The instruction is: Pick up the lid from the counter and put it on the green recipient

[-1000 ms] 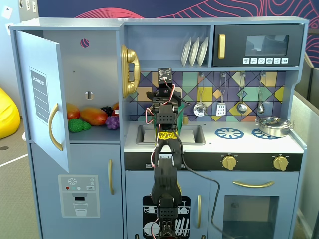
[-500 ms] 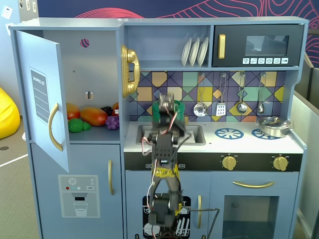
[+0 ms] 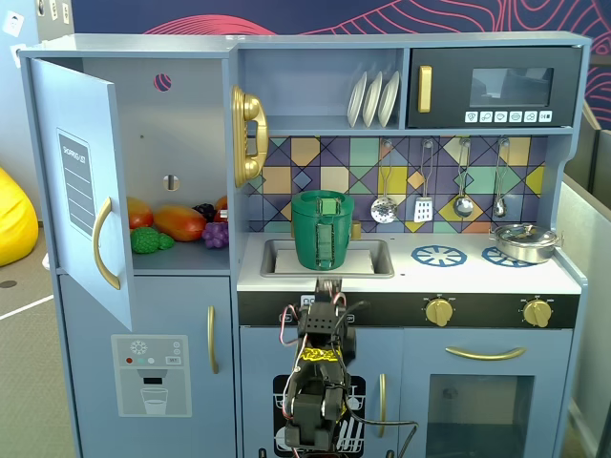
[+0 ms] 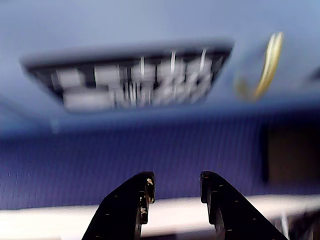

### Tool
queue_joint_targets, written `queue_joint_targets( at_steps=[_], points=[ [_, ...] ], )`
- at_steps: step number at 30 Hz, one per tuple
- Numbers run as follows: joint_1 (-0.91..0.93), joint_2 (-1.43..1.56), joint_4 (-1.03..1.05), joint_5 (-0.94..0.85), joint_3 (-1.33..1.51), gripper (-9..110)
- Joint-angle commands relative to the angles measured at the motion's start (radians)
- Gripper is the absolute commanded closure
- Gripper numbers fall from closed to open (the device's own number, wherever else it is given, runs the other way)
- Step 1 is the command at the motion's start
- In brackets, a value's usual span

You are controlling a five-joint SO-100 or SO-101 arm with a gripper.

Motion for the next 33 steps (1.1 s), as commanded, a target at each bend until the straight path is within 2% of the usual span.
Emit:
queue_joint_targets(
  at_steps=[1, 12, 15, 21, 24, 27, 33],
  points=[
    [-0.014, 0.078, -0.02, 0.066, 0.091, 101],
    [-0.049, 0.181, 0.114, 0.118, 0.239, 101],
    [-0.057, 0.181, 0.164, 0.067, 0.267, 101],
    [-0.066, 0.181, 0.268, 0.094, 0.268, 101],
    [-0.075, 0.183, 0.331, 0.025, 0.268, 100],
    [-0.072, 0.183, 0.35, 0.201, 0.268, 100],
    [-0.064, 0.183, 0.354, 0.169, 0.268, 99]
  ],
)
